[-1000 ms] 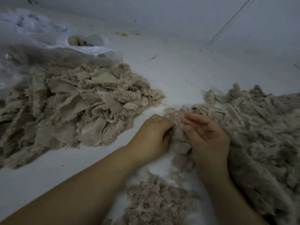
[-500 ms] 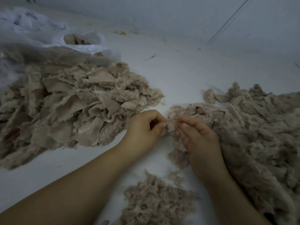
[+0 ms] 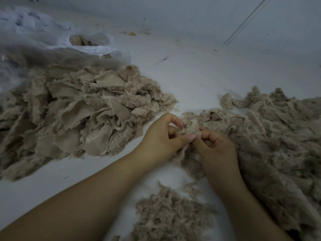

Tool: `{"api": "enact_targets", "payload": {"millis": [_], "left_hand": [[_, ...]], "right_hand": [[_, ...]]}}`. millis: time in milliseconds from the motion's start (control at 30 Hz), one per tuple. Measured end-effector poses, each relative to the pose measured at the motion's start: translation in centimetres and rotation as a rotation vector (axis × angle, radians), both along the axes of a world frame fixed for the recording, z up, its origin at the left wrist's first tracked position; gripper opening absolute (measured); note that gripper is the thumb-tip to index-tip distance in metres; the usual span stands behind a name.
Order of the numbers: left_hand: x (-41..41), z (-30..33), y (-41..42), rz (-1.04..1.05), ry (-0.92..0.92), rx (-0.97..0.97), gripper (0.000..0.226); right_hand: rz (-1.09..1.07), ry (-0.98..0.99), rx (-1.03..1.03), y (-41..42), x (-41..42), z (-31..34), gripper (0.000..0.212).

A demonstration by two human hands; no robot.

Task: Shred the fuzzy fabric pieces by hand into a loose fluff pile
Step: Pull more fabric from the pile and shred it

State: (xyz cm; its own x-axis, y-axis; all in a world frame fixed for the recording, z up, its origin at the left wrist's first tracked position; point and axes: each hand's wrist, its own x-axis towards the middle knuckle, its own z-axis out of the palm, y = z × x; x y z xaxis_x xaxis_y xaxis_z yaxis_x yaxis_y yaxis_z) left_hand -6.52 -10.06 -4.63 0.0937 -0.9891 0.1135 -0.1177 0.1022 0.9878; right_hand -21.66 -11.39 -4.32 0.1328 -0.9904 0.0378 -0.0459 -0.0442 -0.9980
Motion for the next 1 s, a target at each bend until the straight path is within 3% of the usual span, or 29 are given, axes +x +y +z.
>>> {"api": "enact_targets", "payload": {"millis": [200, 300, 367, 500, 733, 800, 900, 1000], "left_hand": [[0.9, 0.4, -0.3, 0.249, 0.249, -0.113, 0.022], [1.0, 0.5, 0.0, 0.227, 0.296, -0.105, 0.021], [0.5, 0.5, 0.3, 0.132, 0.292, -0.069, 0.022], [0.0, 0.5, 0.3, 0.084, 0.29, -0.099, 0.025], [-0.3, 0.6, 0.5, -0.046, 0.362, -0.139, 0.024], [-0.4, 0.7, 0.5, -0.062, 0.37, -0.15, 0.026], [-0.5, 0.6, 0.5, -0.032, 0.321, -0.11, 0.03], [-0.5, 0.4, 0.7, -0.059, 0.274, -0.059, 0.028]], "right_hand": [[-0.196, -0.01, 0.003, -0.3, -0.3, -0.1, 0.025], [-0.211, -0.072, 0.015, -0.3, -0.2, -0.1, 0.008], [-0.19, -0.125, -0.019, -0.1, -0.1, -0.1, 0.023], [-0.153, 0.055, -0.177, 0.0, -0.3, -0.1, 0.055], [0.085, 0.328, -0.199, -0.2, 0.5, 0.0, 0.022], [0.052, 0.239, -0.141, -0.2, 0.5, -0.1, 0.02], [0.009, -0.069, 0.03, -0.1, 0.5, 0.4, 0.028], [-0.011, -0.006, -0.006, -0.2, 0.3, 0.7, 0.032]]}}
